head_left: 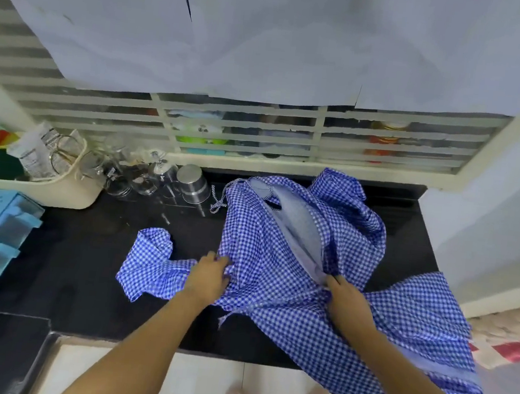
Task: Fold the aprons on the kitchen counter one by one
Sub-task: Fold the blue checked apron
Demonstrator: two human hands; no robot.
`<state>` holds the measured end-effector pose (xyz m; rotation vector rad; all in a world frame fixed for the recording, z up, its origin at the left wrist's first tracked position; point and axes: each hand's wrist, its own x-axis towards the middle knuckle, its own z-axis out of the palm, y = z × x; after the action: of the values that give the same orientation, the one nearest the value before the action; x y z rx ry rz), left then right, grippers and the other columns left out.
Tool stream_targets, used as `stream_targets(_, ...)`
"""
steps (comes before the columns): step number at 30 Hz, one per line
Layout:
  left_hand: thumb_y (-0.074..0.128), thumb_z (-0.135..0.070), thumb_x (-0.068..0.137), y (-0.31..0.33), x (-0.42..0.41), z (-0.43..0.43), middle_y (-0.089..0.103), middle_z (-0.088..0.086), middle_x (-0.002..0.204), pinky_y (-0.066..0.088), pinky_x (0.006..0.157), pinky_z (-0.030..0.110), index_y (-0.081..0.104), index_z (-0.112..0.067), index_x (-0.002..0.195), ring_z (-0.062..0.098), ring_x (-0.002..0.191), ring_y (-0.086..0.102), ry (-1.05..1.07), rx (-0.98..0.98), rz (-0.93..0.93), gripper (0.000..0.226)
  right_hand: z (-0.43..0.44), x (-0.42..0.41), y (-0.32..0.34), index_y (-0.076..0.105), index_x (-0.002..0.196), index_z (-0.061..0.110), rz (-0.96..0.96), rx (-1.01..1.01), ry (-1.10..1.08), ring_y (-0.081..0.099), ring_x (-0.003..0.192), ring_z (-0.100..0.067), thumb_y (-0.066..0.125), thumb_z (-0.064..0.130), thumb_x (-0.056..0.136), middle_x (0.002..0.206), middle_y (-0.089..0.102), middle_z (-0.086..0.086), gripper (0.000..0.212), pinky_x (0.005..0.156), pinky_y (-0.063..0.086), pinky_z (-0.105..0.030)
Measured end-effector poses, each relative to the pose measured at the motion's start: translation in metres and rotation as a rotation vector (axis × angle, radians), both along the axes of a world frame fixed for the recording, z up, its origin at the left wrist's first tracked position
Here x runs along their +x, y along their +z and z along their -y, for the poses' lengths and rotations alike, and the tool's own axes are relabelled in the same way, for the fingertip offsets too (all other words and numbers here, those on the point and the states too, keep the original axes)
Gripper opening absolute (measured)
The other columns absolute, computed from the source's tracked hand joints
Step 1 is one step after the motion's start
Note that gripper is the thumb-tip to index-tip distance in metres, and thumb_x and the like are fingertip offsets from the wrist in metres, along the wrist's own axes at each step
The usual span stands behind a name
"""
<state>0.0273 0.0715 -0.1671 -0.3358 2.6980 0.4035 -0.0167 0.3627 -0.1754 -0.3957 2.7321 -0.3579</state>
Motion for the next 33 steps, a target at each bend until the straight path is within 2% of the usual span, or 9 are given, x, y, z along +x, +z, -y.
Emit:
stream_targets(1,0.055,-0.027,0.091,-0.003,0.008,0.005,0.053,0.014,0.126,0.043,0.094,0.041,0.052,-0.018,0.132,0.034,0.118,0.053,0.038,0.037,0.037,0.043,-0.008,-0.003,0.003,0.053,0.096,0.014,0.058,0.019,-0.068,0.059,0.090,-0.031,0.042,0.004,0.092,0.105,0.059,-0.012,0.015,0.067,0.040,-0.036)
stream_targets(3,0.053,-0.026,0.089,0.001,0.021,0.012,0.063,0.014,0.118,0.048,0.087,0.039,0.057,-0.015,0.126,0.033,0.110,0.059,0.076,0.007,0.106,0.039,-0.025,-0.011,0.007,0.044,0.071,0.011,0.175,0.082,-0.173,0.060,0.092,-0.032,0.043,0.009,0.093,0.093,0.061,-0.014,0.023,0.067,0.039,-0.033)
stream_targets(8,0.055,-0.024,0.090,0.036,0.019,0.023,0.064,0.015,0.112,0.047,0.079,0.027,0.063,-0.003,0.117,0.028,0.110,0.060,-0.029,0.024,0.453,0.034,-0.052,-0.032,0.013,0.036,0.061,0.008,0.312,0.029,-0.295,0.036,0.054,-0.021,0.045,0.008,0.094,0.060,0.040,-0.010,0.034,0.051,0.026,-0.032)
stream_targets(11,0.061,-0.030,0.091,0.045,0.007,0.031,0.066,0.008,0.102,0.048,0.063,0.019,0.062,-0.001,0.118,0.026,0.103,0.063,0.086,0.061,0.573,0.040,-0.037,-0.042,0.024,0.042,0.075,0.006,0.169,-0.047,-0.281,0.048,0.065,-0.032,0.045,0.011,0.096,0.076,0.056,-0.018,0.022,0.054,0.029,-0.033)
stream_targets(14,0.055,-0.048,0.092,0.040,-0.002,0.036,0.054,0.013,0.131,0.046,0.089,0.033,0.045,-0.001,0.133,0.028,0.117,0.055,0.268,0.001,0.429,0.064,-0.014,-0.052,0.039,0.043,0.088,0.004,-0.027,-0.150,-0.315,0.048,0.076,-0.034,0.049,0.008,0.092,0.101,0.053,-0.022,0.009,0.063,0.032,-0.036)
stream_targets(20,0.069,-0.043,0.084,0.019,-0.008,0.015,0.027,0.019,0.145,0.036,0.105,0.044,0.016,-0.001,0.145,0.037,0.133,0.034,0.446,0.038,0.140,0.091,0.017,-0.080,0.052,0.050,0.112,0.001,-0.242,-0.338,-0.189,0.051,0.081,-0.035,0.054,0.001,0.088,0.119,0.045,-0.018,0.024,0.063,0.034,-0.035)
stream_targets(26,0.081,-0.029,0.075,0.009,-0.020,0.017,0.024,0.017,0.145,0.031,0.109,0.045,0.010,-0.008,0.149,0.037,0.135,0.027,0.482,0.121,0.085,0.105,0.041,-0.116,0.040,0.026,0.149,0.025,-0.002,-0.175,0.067,0.053,0.115,-0.029,0.069,0.039,0.085,0.156,0.017,-0.005,0.079,0.094,0.047,-0.041)
stream_targets(30,0.083,-0.026,0.072,0.004,-0.029,0.023,0.022,0.016,0.145,0.030,0.109,0.048,0.003,-0.015,0.152,0.037,0.135,0.026,0.457,0.155,0.081,0.114,0.054,-0.132,0.017,0.024,0.150,0.027,0.066,-0.080,0.039,0.057,0.105,-0.032,0.061,0.027,0.093,0.154,0.017,-0.011,0.068,0.087,0.050,-0.042)
stream_targets(33,0.083,-0.025,0.072,0.001,-0.038,0.026,0.029,0.015,0.142,0.033,0.107,0.046,0.011,-0.013,0.150,0.036,0.131,0.033,0.483,0.253,0.084,0.107,0.058,-0.140,0.006,0.049,0.134,0.015,0.024,-0.114,-0.042,0.057,0.099,-0.036,0.052,0.001,0.090,0.137,0.040,-0.017,0.046,0.083,0.049,-0.041)
